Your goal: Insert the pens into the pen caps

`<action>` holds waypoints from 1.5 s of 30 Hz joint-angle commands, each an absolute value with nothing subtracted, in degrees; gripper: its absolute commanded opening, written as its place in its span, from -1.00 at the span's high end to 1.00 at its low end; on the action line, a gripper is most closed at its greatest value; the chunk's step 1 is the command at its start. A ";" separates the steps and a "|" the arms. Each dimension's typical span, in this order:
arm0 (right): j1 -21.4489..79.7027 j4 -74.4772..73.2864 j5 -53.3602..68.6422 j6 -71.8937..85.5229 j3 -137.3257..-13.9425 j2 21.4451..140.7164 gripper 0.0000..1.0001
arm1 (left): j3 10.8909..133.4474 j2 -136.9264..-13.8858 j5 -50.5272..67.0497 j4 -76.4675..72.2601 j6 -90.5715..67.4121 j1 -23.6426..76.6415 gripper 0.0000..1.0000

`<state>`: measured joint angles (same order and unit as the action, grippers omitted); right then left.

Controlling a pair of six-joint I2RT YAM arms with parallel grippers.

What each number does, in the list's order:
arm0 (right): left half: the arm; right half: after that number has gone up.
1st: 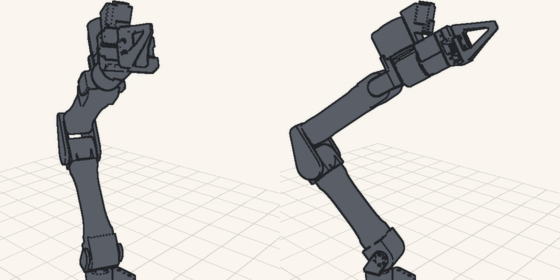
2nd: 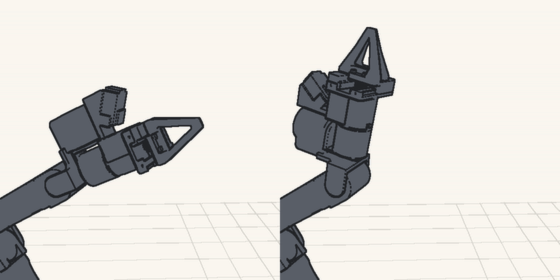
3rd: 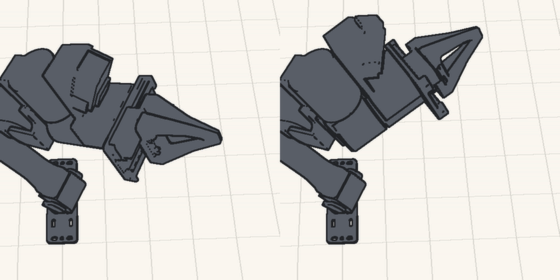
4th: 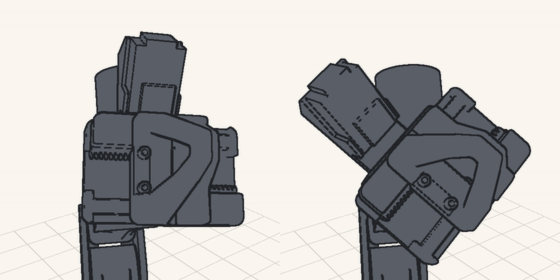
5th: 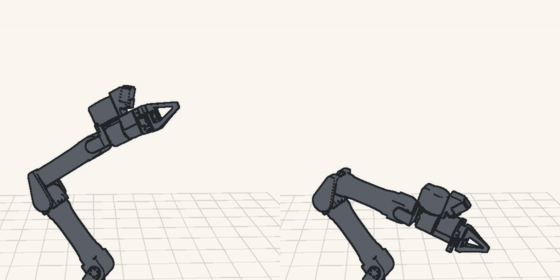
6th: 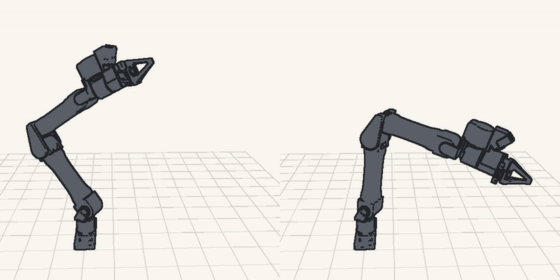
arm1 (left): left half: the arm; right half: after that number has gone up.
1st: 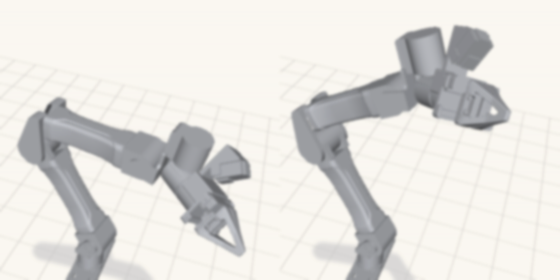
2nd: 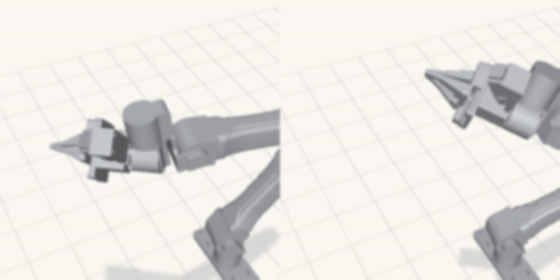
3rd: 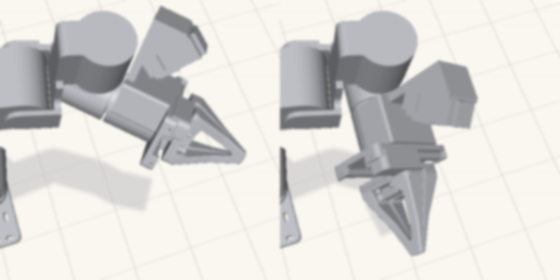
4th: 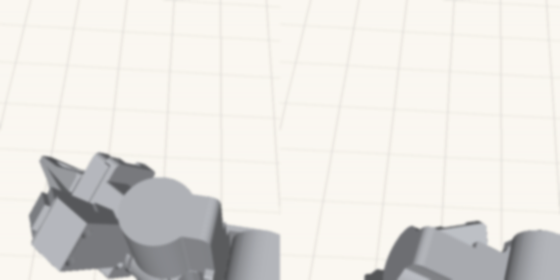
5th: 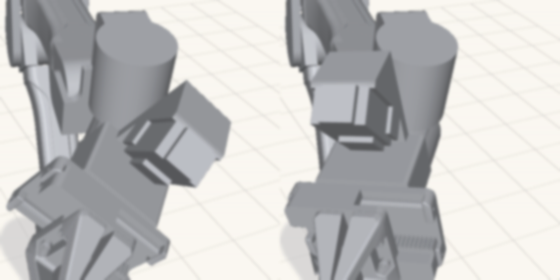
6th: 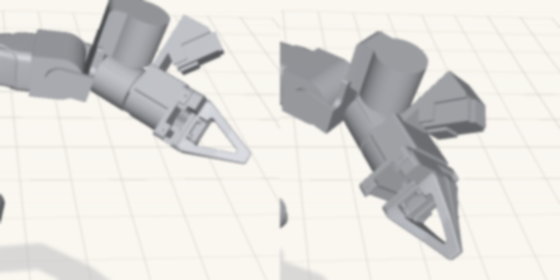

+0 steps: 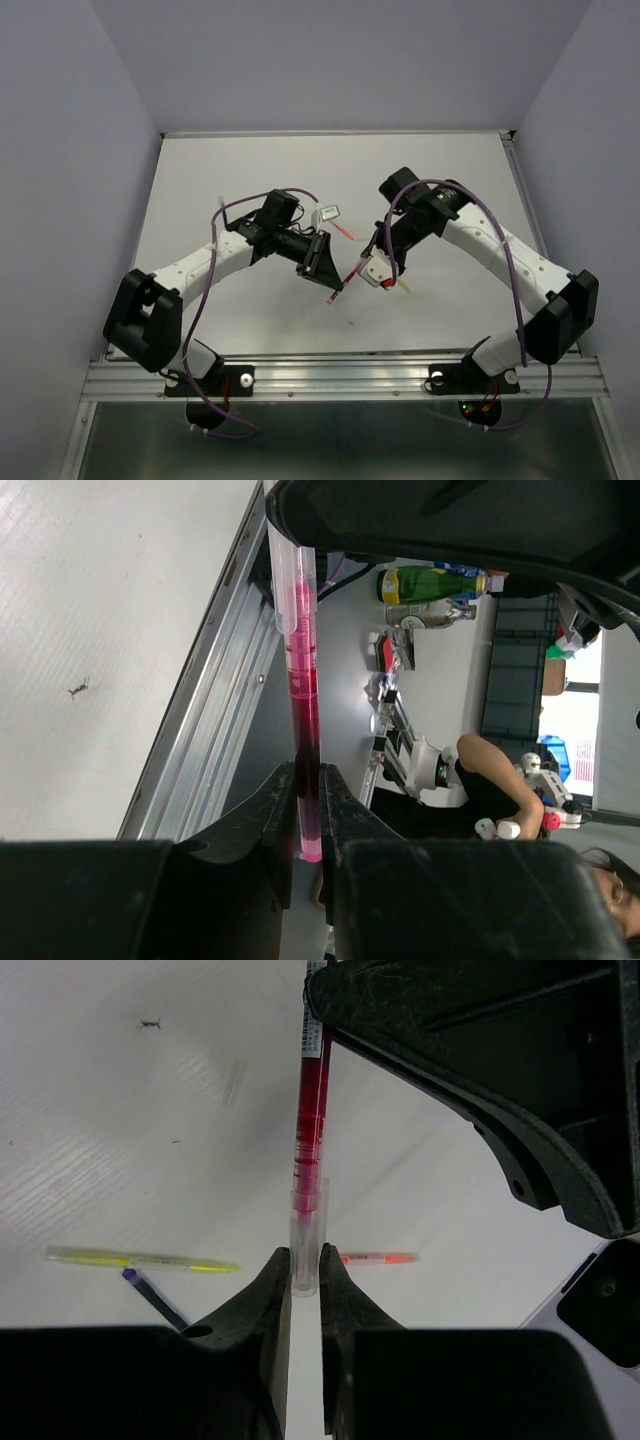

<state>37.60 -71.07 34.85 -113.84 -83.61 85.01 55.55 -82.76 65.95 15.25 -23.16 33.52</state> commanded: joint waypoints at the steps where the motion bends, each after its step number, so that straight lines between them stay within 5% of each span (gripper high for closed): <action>1: 39.72 -72.77 35.77 -134.91 -81.74 82.71 0.99 | 58.71 -82.62 66.53 5.82 -25.83 33.57 1.00; 14: 39.73 -73.03 42.63 -134.91 -80.51 81.39 0.98 | 57.57 -85.07 64.95 -18.44 -35.85 33.84 1.00; 33: 39.73 -68.05 42.98 -130.43 -77.79 78.40 0.97 | 55.64 -86.31 66.09 -15.30 -36.13 35.07 1.00; 45: 39.73 -61.43 37.54 -126.22 -77.87 78.66 0.06 | 59.06 -86.40 67.41 3.77 -24.96 36.48 1.00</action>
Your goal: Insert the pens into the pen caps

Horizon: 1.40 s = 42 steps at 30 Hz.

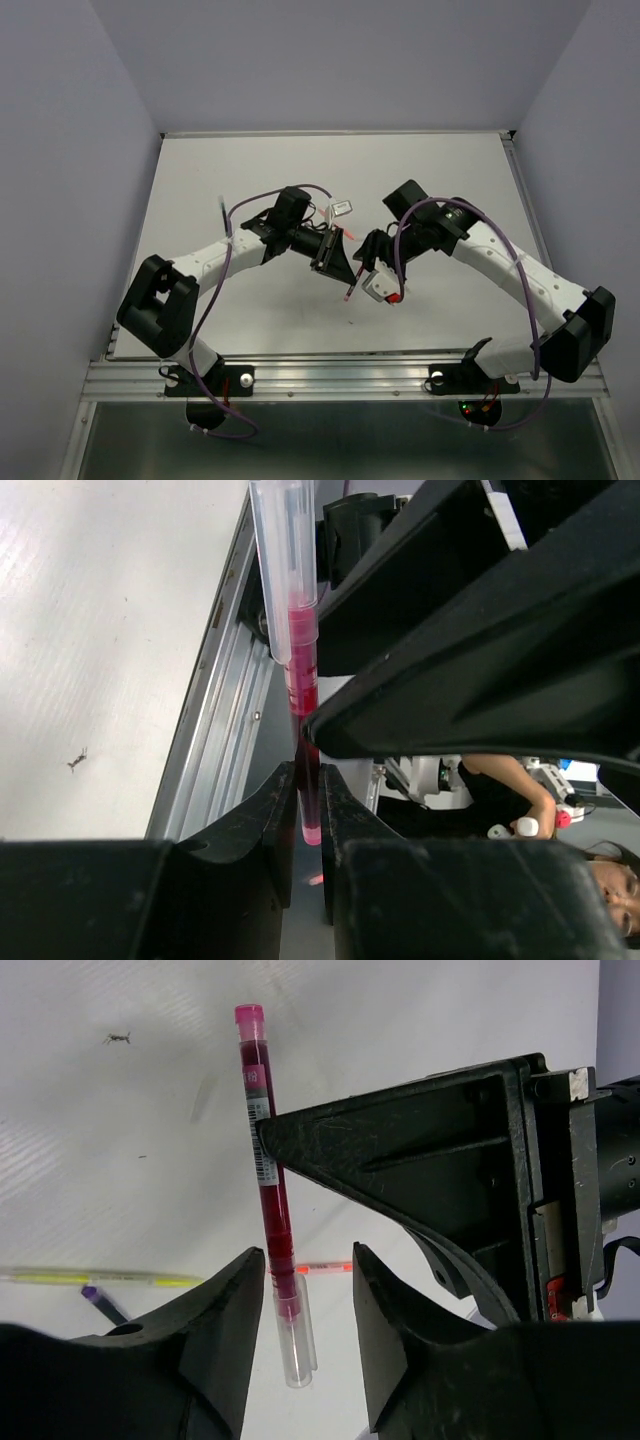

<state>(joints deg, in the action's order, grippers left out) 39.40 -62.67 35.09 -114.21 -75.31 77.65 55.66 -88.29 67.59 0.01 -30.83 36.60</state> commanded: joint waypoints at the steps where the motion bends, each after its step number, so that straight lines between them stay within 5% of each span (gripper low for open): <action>1: 39.73 -61.00 37.09 -125.86 -78.22 78.75 -0.01 | 59.15 -86.74 67.76 3.95 -24.79 36.56 1.00; 6: 39.73 -57.04 33.94 -122.70 -78.31 79.19 -0.41 | 59.24 -87.01 67.42 4.83 -24.08 36.56 1.00; 7: 39.73 -56.95 33.23 -122.43 -78.40 79.28 -0.99 | 59.50 -87.01 66.89 5.01 -23.91 36.56 1.00; 16: 39.73 -56.17 32.43 -114.88 -78.49 77.70 -1.00 | 60.82 -84.11 52.22 6.86 -23.46 35.86 1.00; 32: 29.36 -38.52 41.48 -83.78 -80.16 80.24 -1.00 | 61.61 -82.44 1.44 11.76 -28.21 26.99 1.00; 38: 25.40 -7.97 39.56 -42.88 -74.20 80.68 -1.00 | 62.31 -85.16 -7.98 14.05 -29.26 22.24 1.00; 42: 24.61 20.07 12.42 -10.54 -65.33 80.59 -1.00 | 63.63 -87.36 -9.67 14.50 -27.34 18.21 1.00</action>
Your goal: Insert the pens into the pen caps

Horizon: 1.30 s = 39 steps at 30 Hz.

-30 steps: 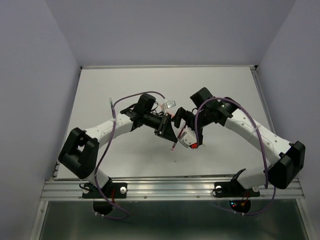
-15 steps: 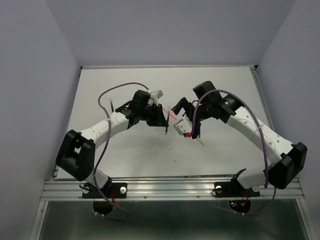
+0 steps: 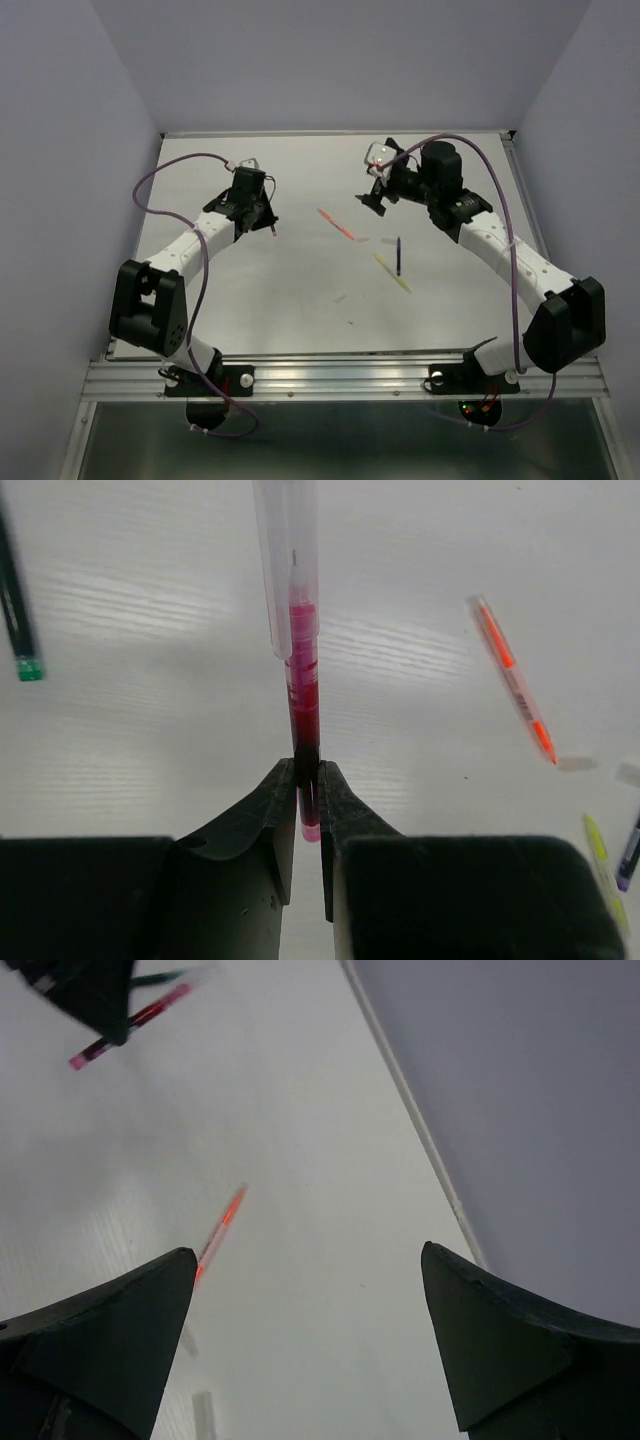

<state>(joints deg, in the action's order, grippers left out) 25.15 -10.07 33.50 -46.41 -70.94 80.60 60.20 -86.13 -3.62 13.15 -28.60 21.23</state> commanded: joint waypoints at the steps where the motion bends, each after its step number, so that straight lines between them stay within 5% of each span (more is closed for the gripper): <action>1: 24.61 20.13 7.96 -8.20 -65.48 81.47 -1.00 | 64.33 -88.76 -9.84 15.11 -26.64 17.50 1.00; 6: 21.63 13.64 -10.45 7.43 -69.87 86.74 -1.00 | 69.95 -93.95 -13.53 19.68 -21.45 13.81 1.00; 39: 15.38 8.97 -10.46 5.01 -64.69 86.13 -1.00 | 74.97 -109.25 -12.22 18.72 -13.01 4.84 1.00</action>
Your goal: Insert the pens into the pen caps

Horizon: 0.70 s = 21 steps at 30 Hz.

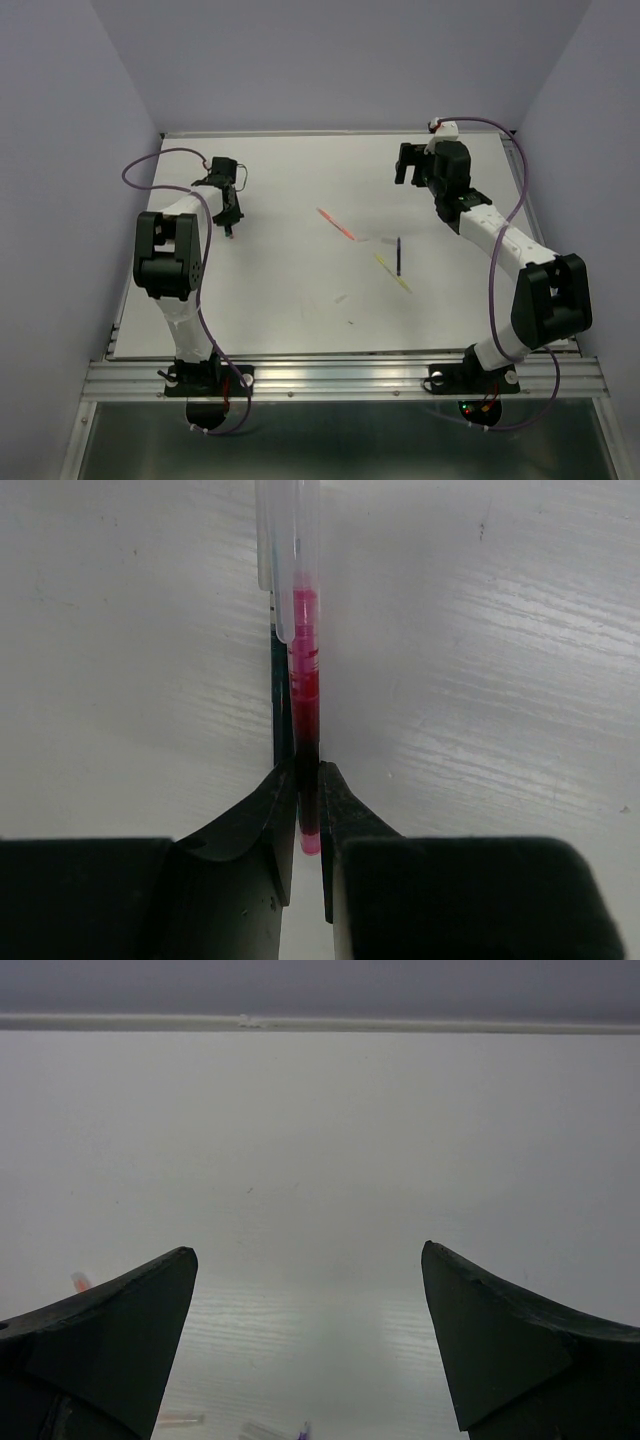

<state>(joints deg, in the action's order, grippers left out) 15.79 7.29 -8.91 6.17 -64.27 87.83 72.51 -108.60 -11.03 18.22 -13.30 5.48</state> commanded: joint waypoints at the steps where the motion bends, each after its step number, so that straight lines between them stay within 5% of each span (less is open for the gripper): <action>1: 15.38 8.96 -10.55 5.10 -64.69 86.22 -1.00 | 75.14 -109.51 -12.13 18.89 -13.09 4.83 1.00; 13: 15.38 8.26 -10.02 4.83 -65.04 85.87 -1.00 | 74.97 -107.93 -11.25 19.60 -13.80 4.83 0.26; 21: 15.38 8.00 -9.23 4.83 -64.95 85.17 -1.00 | 75.23 -104.77 -9.50 20.21 -14.50 4.83 0.17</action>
